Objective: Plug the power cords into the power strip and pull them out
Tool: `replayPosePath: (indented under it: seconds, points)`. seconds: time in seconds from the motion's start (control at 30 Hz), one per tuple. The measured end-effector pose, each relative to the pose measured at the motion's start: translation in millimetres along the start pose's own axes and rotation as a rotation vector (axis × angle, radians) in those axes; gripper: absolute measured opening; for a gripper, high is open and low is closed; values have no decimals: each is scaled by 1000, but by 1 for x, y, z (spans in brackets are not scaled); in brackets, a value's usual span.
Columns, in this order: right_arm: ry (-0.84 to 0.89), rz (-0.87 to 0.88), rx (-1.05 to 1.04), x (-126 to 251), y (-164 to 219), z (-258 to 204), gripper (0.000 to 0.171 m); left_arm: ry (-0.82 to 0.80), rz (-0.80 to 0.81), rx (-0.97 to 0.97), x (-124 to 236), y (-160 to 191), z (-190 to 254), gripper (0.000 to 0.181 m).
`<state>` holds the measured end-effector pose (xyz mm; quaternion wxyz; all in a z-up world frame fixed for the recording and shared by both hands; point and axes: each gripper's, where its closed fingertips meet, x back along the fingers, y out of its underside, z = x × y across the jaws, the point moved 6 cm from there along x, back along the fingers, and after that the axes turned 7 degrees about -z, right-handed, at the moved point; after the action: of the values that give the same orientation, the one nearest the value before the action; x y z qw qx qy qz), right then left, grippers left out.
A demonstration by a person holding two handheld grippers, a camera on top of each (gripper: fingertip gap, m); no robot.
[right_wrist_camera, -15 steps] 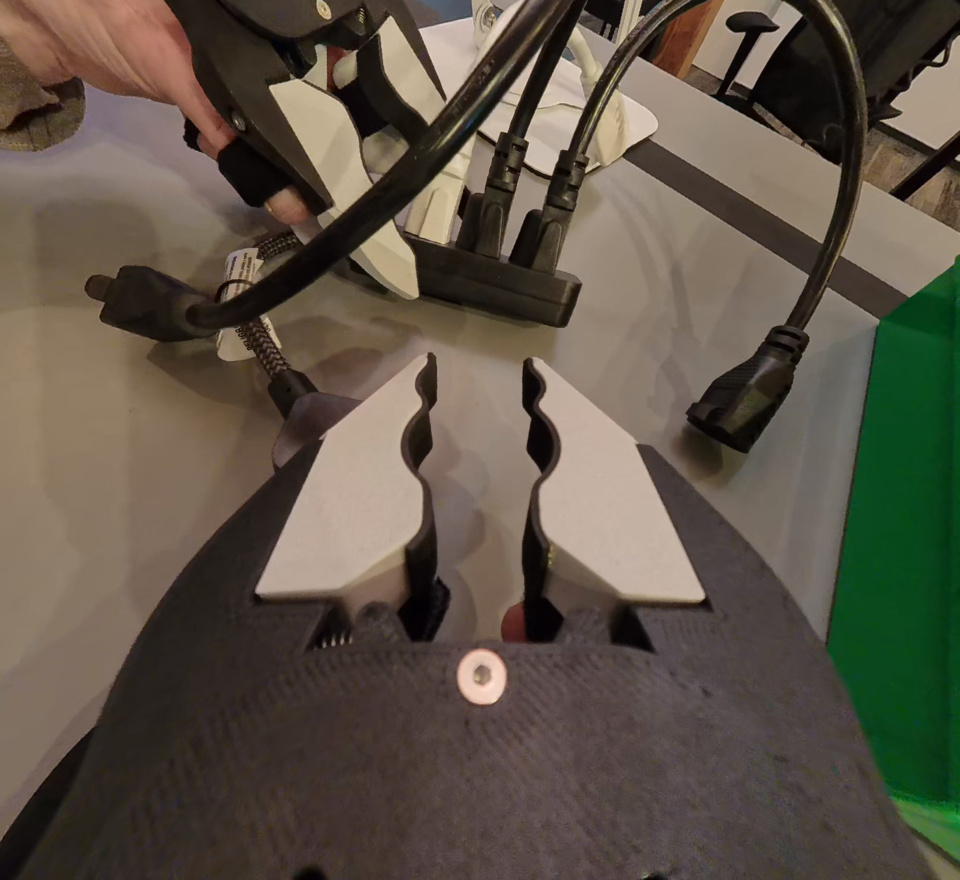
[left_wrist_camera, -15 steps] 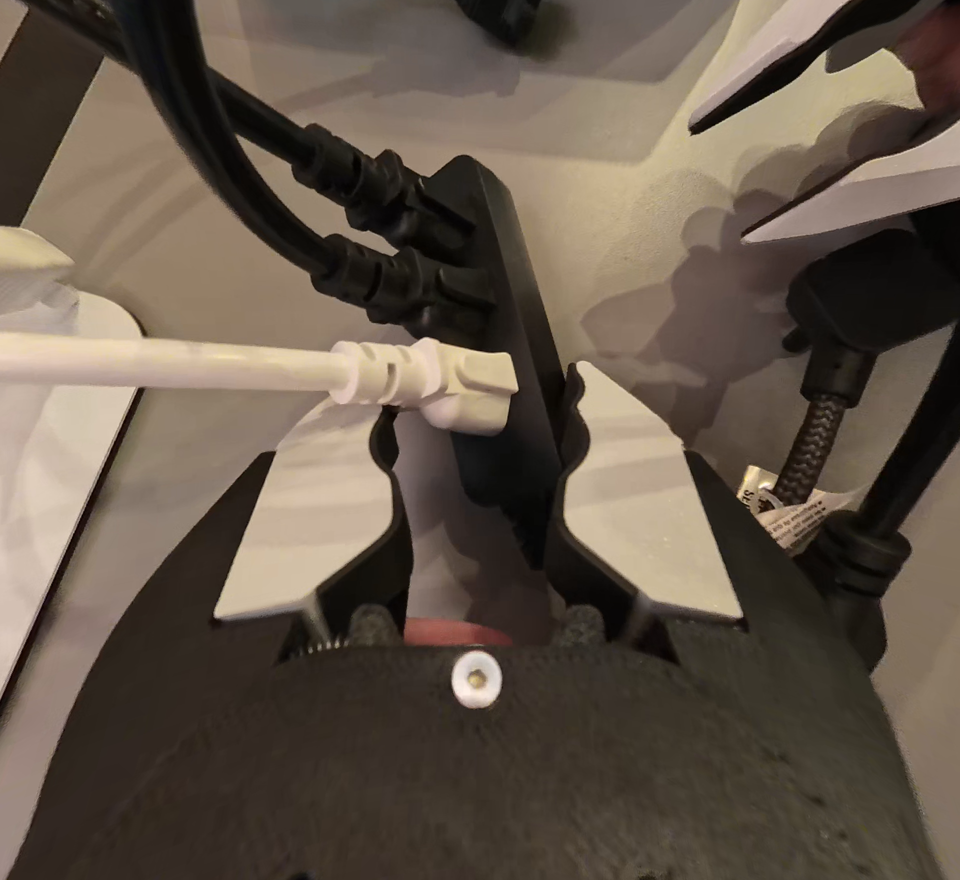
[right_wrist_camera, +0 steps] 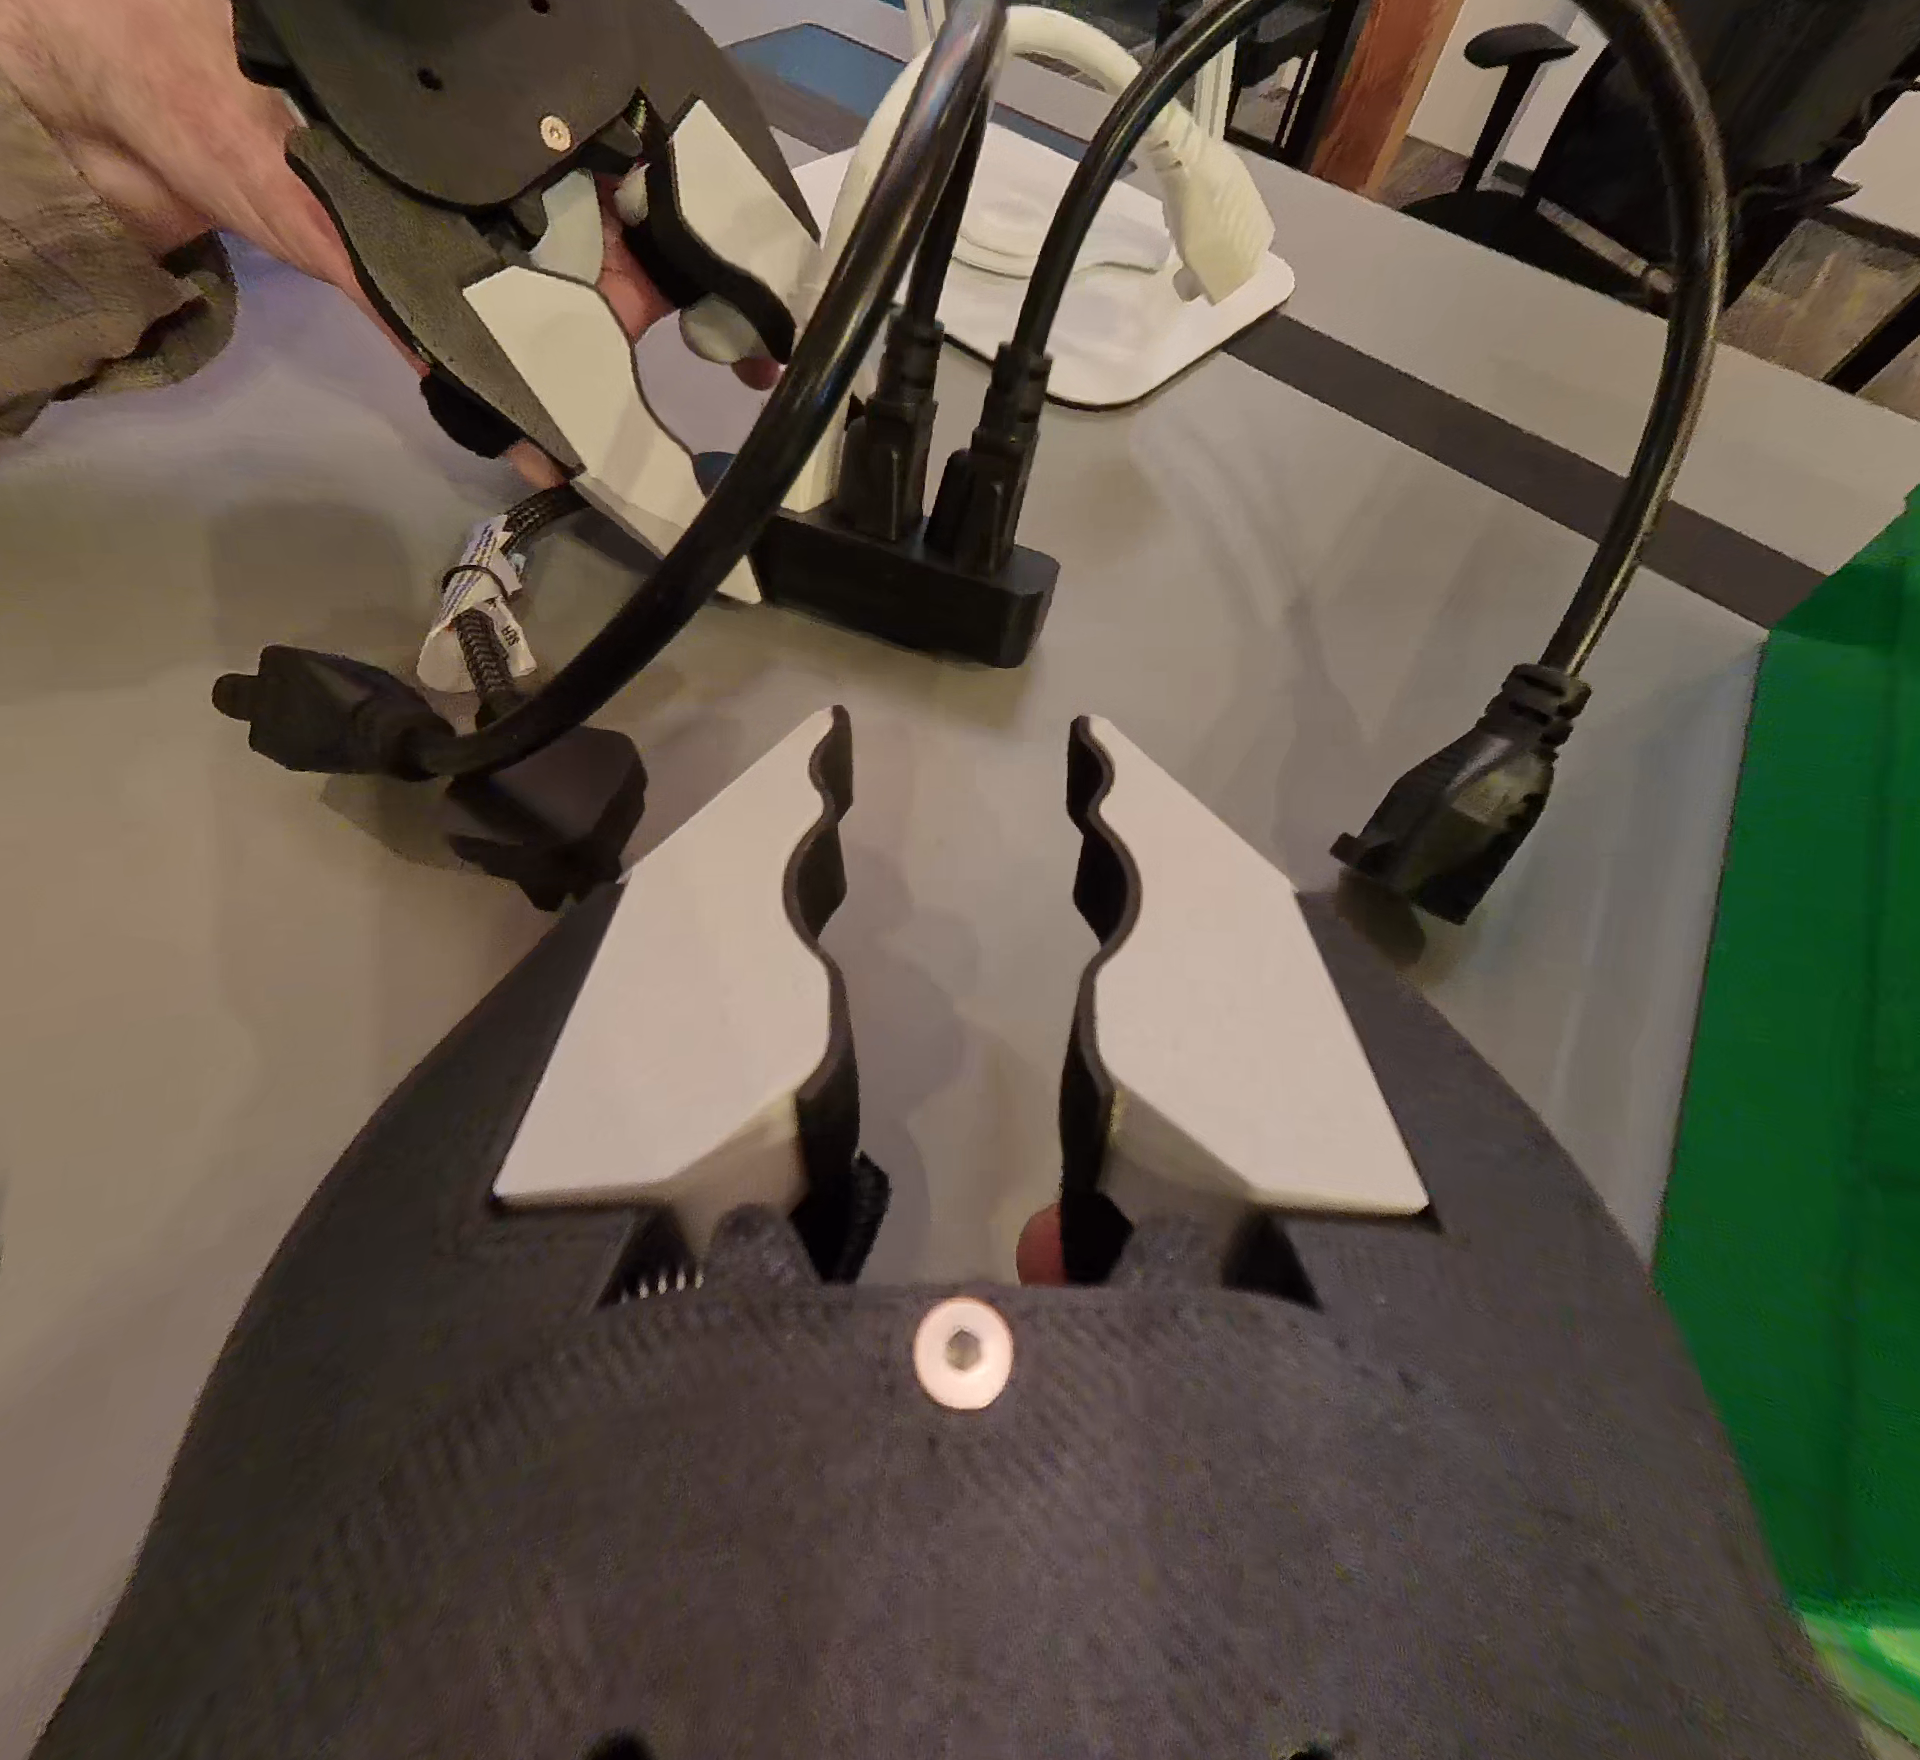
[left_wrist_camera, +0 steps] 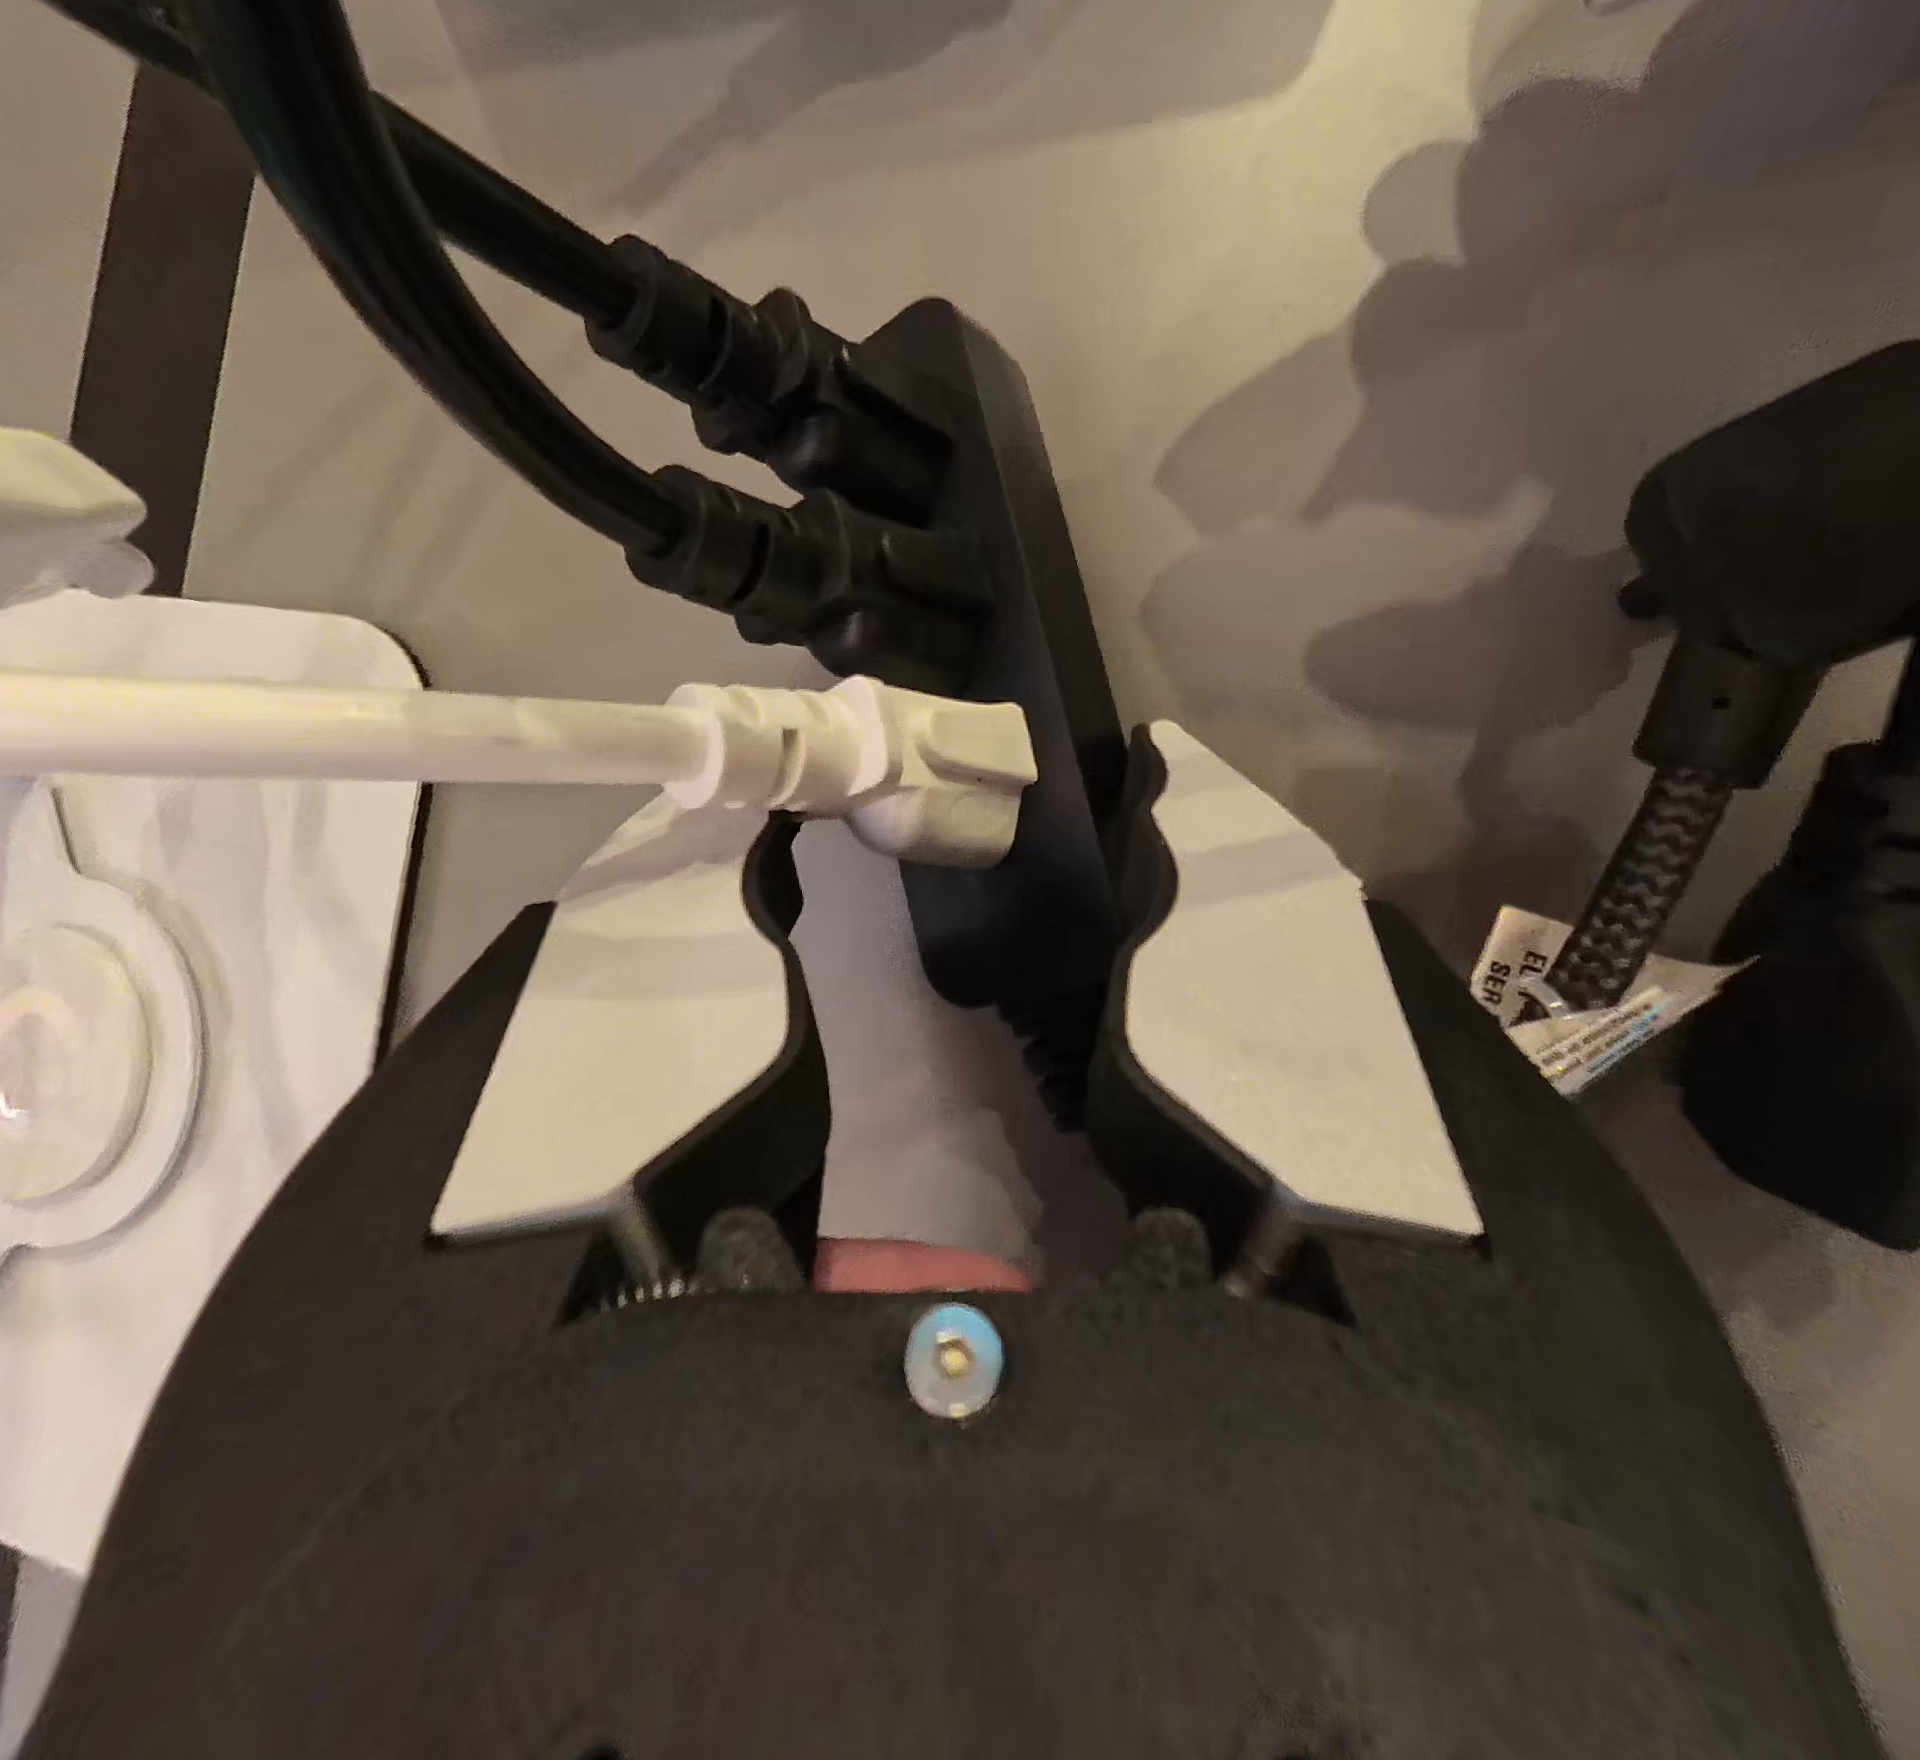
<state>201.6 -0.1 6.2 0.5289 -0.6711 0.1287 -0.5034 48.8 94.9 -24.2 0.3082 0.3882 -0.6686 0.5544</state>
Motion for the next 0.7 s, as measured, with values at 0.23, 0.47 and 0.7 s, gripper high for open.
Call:
replayPosePath:
  seconds: [0.23,0.47,0.7]
  points:
    - [-15,59,-4,4,-35,8,36,-33,-18,-157,6,9,2,59]
    - [-198,68,-83,-26,-79,7,41,-50,-9,-307,13,20,5,59]
    - [-336,128,-157,-56,-97,8,22,-57,-12,-359,16,23,7,58]
